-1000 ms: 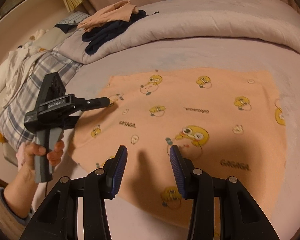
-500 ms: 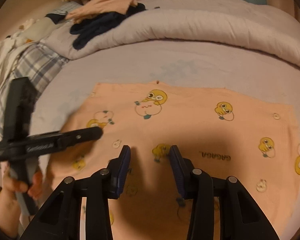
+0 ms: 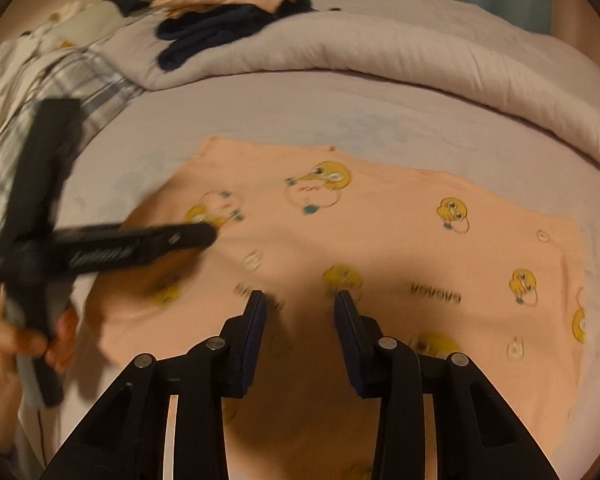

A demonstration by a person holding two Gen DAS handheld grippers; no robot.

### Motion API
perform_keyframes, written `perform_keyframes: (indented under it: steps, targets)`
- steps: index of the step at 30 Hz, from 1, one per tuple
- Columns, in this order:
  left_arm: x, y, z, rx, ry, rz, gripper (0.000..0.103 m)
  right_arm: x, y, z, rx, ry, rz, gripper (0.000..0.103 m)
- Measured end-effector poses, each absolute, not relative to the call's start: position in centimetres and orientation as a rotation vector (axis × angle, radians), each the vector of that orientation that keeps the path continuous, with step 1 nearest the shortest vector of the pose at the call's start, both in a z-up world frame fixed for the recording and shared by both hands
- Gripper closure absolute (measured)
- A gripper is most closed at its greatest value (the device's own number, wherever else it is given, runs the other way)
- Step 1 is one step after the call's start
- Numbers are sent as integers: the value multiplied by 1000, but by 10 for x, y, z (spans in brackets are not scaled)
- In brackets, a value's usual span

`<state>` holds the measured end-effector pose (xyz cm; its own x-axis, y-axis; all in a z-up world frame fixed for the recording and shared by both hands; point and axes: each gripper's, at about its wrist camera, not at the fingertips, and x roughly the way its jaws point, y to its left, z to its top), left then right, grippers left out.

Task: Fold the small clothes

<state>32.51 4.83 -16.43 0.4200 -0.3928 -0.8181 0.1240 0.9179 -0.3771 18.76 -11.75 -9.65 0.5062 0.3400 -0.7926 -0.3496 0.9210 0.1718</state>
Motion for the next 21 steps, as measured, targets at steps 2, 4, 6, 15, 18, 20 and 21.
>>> perform_keyframes:
  steps: [2,4,6,15,18,20,21]
  targets:
    - [325,48,-164,-276,1094,-328,72,187,-114,-104,-41,981,404,64]
    - [326,47,-164,-271,1098,-325,72,189,-113,-114,-42,1002,397,64]
    - [326,45,-164,-265,1100,-323,72,190,-114,-112,-28,999,398,64]
    - [327,44,-164,-259,1105,-318,72,156,-109,-112,-29,991,458,64]
    - [328,42,-163,-252,1112,-308,72,156,-105,-122,-35,977,447,64]
    - [328,41,-162,-251,1117,-300,72,155,-98,-124,-84,956,431,64]
    - [328,40,-161,-253,1119,-296,73,153,-95,-123,-108,951,424,64]
